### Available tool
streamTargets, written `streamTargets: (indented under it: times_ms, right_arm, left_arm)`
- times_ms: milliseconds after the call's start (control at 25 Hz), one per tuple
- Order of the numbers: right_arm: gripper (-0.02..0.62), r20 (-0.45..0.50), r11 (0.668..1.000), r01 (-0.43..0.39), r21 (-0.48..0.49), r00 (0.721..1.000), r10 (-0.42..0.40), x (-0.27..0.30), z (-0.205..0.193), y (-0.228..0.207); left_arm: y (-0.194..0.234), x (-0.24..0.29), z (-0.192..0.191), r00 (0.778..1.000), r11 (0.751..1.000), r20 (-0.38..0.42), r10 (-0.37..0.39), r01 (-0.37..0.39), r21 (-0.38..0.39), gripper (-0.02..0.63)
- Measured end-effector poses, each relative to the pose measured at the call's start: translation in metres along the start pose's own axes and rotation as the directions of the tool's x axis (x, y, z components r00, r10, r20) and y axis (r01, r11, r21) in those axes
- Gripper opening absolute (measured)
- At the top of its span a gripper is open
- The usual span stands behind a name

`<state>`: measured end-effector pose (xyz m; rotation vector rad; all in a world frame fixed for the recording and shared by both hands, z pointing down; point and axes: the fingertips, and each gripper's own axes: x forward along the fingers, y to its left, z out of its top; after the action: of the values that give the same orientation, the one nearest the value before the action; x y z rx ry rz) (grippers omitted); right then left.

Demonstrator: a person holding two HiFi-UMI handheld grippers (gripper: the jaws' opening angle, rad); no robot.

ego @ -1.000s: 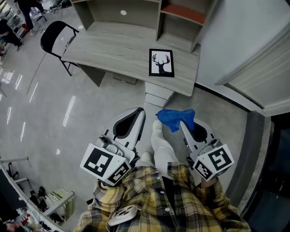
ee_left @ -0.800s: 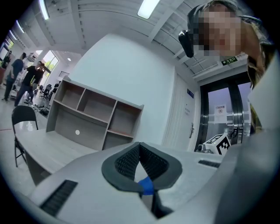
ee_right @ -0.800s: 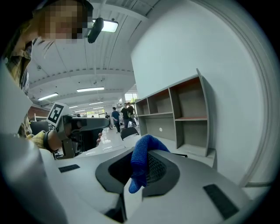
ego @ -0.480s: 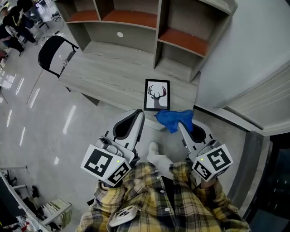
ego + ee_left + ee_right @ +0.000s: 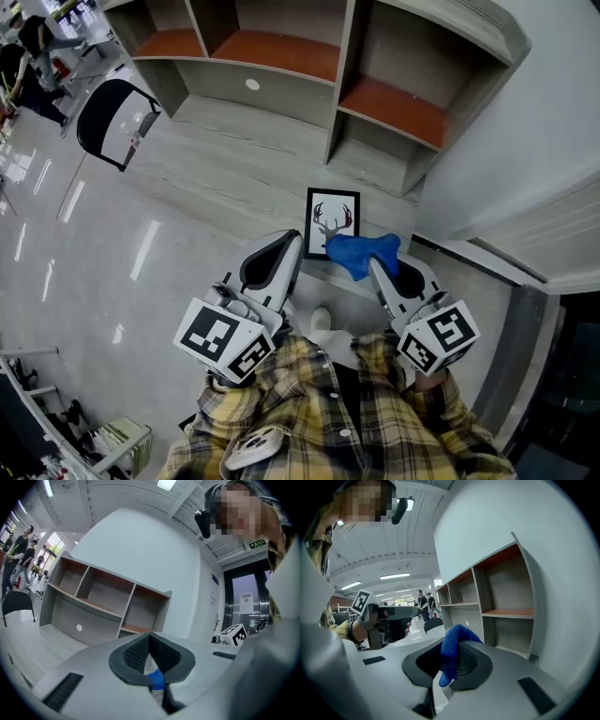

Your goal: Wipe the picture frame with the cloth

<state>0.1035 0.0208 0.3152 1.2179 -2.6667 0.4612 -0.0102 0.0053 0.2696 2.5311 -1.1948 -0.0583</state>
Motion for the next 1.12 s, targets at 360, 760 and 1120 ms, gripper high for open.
streamTargets:
  times_ms: [360, 760, 1120]
  right_arm:
    - [0.041, -0.002, 0.992, 0.124, 0.040, 0.992, -0.124, 0.083, 0.022, -0.016]
    - [0.041, -0.028, 0.941, 0.326, 0.092, 0.946, -0.324, 0.145, 0.026, -0.042]
    - [0.041, -0.068, 0.899, 0.412, 0.149, 0.911, -0.406, 0.148, 0.006, -0.070]
  left_arm:
    - [0.083, 0.050, 0.027, 0.990, 0.992, -0.064, -0.129, 0.129, -0.007, 0.005]
    - [0.147, 0.097, 0.018, 0.931, 0.953, -0.203, -0.302, 0.299, -0.049, 0.005]
    - [0.160, 0.128, -0.046, 0.876, 0.944, -0.351, -0.331, 0.309, -0.120, 0.005]
